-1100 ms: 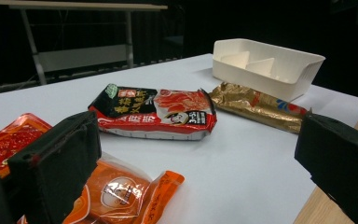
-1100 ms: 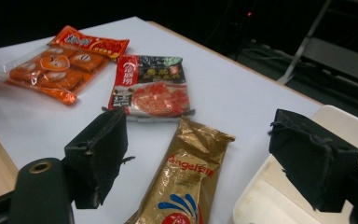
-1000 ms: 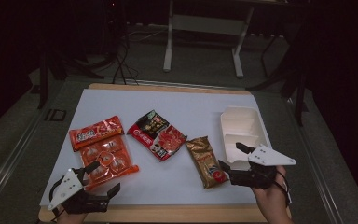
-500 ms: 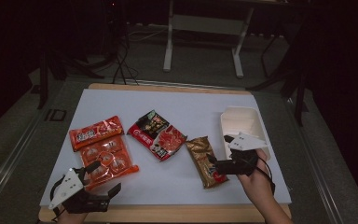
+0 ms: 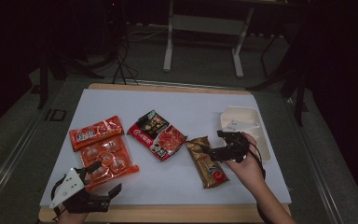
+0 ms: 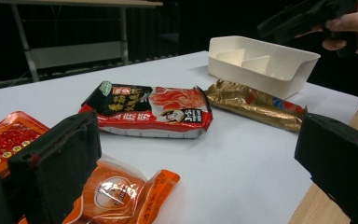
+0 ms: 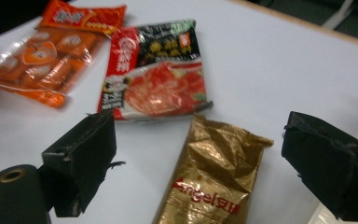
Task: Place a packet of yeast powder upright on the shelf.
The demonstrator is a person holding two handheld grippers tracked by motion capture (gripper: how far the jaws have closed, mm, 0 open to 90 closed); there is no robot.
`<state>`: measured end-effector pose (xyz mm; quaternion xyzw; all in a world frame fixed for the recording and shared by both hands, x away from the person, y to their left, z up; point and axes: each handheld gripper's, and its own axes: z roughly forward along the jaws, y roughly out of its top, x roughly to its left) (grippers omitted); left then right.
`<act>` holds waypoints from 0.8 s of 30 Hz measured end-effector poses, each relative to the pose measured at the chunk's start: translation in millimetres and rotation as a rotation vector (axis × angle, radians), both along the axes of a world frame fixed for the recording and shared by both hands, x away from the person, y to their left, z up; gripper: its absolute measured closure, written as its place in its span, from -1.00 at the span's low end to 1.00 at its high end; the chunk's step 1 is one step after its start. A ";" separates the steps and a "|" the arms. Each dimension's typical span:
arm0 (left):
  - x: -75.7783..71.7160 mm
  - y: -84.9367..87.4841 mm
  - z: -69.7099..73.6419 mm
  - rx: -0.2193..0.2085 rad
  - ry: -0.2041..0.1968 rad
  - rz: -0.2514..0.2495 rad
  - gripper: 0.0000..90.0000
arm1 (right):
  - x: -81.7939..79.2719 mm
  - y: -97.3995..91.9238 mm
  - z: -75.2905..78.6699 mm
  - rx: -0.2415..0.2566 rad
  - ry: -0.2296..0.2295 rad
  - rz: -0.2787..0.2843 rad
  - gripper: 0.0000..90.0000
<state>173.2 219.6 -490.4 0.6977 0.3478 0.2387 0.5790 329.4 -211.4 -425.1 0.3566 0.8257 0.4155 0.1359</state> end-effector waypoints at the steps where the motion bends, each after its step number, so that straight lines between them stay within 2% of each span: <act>1: 0.2 -0.1 -0.1 -0.001 0.000 0.000 -0.98 | 3.9 0.4 -1.8 -0.003 0.012 -0.008 -0.77; 2: 0.2 -0.2 -0.1 -0.002 0.001 0.000 -0.98 | 10.7 1.4 -5.5 0.000 0.046 -0.026 -0.76; 6: 0.1 -0.3 -0.2 0.002 0.002 -0.002 -0.98 | 19.6 4.1 -11.7 -0.022 0.066 -0.048 -0.69; 9: 0.3 -0.3 -0.4 0.002 0.003 -0.002 -0.98 | 31.5 9.8 -20.9 -0.056 0.119 -0.077 -0.63; 12: 0.3 -0.3 -0.4 0.002 0.003 -0.002 -0.98 | 33.4 11.1 -22.8 -0.066 0.126 -0.082 -0.63; 13: 0.2 -0.1 -0.3 0.002 0.003 -0.002 -0.98 | 35.8 12.7 -25.2 -0.077 0.131 -0.089 -0.61; 14: 0.2 0.0 -0.3 0.003 0.003 -0.001 -0.98 | 43.0 18.0 -32.0 -0.121 0.158 -0.107 -0.56; 16: 0.2 0.0 -0.3 0.003 0.003 -0.003 -0.98 | 45.5 19.5 -33.8 -0.132 0.175 -0.111 -0.55; 18: 0.2 -0.1 -0.2 0.004 0.004 -0.004 -0.98 | 50.1 22.6 -36.8 -0.163 0.186 -0.123 -0.50; 19: 0.2 -0.2 -0.2 0.004 0.004 -0.004 -0.98 | 55.1 24.8 -39.5 -0.168 0.217 -0.136 -0.47; 21: 0.2 -0.2 -0.1 0.004 0.004 -0.004 -0.98 | 57.2 26.2 -40.7 -0.180 0.223 -0.141 -0.45; 24: 0.1 0.0 -0.1 0.006 0.005 -0.005 -0.98 | 64.9 32.8 -46.6 -0.217 0.268 -0.174 -0.43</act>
